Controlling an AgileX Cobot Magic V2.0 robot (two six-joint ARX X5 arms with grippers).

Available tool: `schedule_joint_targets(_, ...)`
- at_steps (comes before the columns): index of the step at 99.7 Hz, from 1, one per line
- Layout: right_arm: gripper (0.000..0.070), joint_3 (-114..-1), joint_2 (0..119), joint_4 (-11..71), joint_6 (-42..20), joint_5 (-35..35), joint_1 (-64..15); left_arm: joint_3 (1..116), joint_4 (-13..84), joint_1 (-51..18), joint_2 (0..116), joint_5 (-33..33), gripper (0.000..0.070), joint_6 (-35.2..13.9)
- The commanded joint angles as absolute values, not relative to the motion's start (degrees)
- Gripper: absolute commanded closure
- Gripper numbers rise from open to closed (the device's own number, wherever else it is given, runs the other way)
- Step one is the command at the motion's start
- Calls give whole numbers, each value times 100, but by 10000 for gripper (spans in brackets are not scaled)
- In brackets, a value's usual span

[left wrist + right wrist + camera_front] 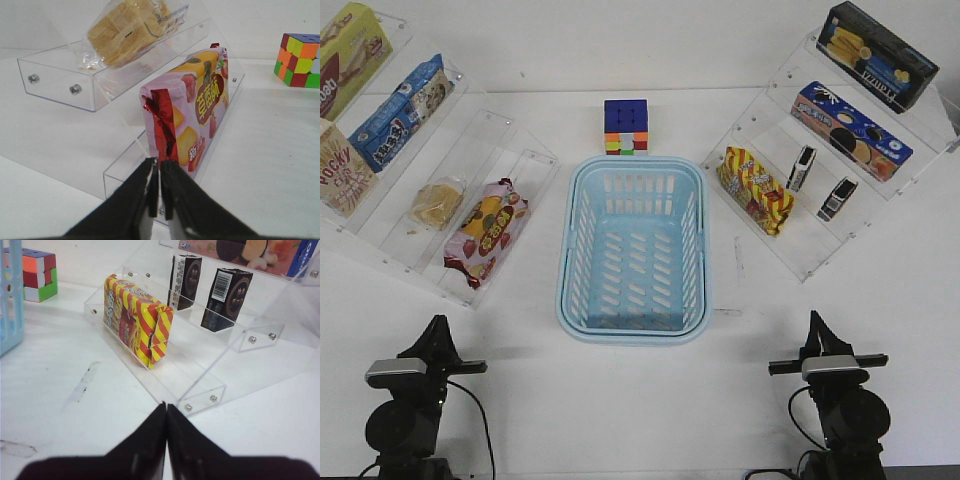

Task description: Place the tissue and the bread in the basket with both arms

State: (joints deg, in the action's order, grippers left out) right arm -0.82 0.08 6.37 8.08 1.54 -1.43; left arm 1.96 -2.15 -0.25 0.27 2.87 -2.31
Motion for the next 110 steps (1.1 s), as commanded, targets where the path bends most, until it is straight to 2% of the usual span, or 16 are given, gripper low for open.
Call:
schedule_joint_targets(1,700,-73,5,561,733,154,-139,80,-274,-23,19,276,699,-239)
schedule_joint_targets(79,700,-73,5,438,705,141,-145,80,-274,-23,19,274,699,-239)
schedule_joint_targets(87,700,-73,5,231,150,128,-145,80,-274,-23,19,276,699,-239)
schedule_joint_targets(101,700,-102,5,-108,-1625,126,-145,80,-274,-23,19,276,699,-239)
schedule_joint_targets(110,700,-478,58,325,-2206,198,-143,80,-274,-23,19,276,699,-239)
